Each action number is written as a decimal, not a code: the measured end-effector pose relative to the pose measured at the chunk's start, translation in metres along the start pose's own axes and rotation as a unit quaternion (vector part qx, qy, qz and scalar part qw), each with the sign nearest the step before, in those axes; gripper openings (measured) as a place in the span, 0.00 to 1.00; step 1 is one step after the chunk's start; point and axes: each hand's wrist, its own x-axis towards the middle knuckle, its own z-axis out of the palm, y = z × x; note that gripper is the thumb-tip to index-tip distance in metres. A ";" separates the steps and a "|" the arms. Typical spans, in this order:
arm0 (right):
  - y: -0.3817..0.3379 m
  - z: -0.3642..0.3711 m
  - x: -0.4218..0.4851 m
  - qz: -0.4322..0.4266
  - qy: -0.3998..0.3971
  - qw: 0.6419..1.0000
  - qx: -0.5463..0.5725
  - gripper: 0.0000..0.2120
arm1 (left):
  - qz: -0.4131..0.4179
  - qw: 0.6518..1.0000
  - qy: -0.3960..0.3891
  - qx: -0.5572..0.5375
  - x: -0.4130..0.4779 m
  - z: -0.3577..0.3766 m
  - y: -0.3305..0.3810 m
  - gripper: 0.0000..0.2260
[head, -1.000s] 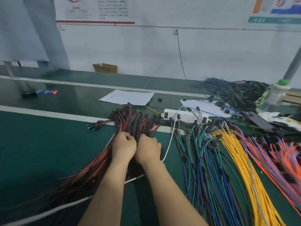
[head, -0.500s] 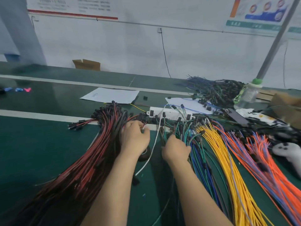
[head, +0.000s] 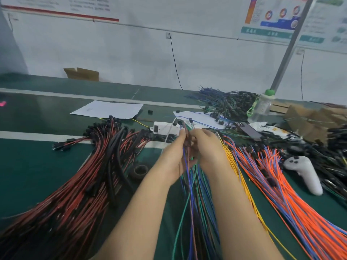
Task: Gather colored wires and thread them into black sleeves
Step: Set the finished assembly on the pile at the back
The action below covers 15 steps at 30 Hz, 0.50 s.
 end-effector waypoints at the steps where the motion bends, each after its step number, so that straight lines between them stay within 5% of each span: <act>1: 0.001 -0.006 -0.003 -0.013 -0.012 1.000 -0.022 0.05 | 0.012 1.000 -0.005 -0.016 0.001 0.003 0.004 0.22; 7: 0.014 -0.044 -0.016 -0.003 -0.145 0.975 -0.166 0.06 | 0.142 0.980 0.028 0.137 -0.009 0.007 0.008 0.09; 11: 0.018 -0.067 -0.011 0.028 -0.028 0.997 0.072 0.06 | 0.247 0.948 -0.063 0.188 -0.026 0.005 0.028 0.06; 15: 0.022 -0.060 -0.007 -0.012 -0.026 0.987 0.156 0.15 | 0.176 0.960 -0.094 0.196 -0.029 0.010 0.016 0.03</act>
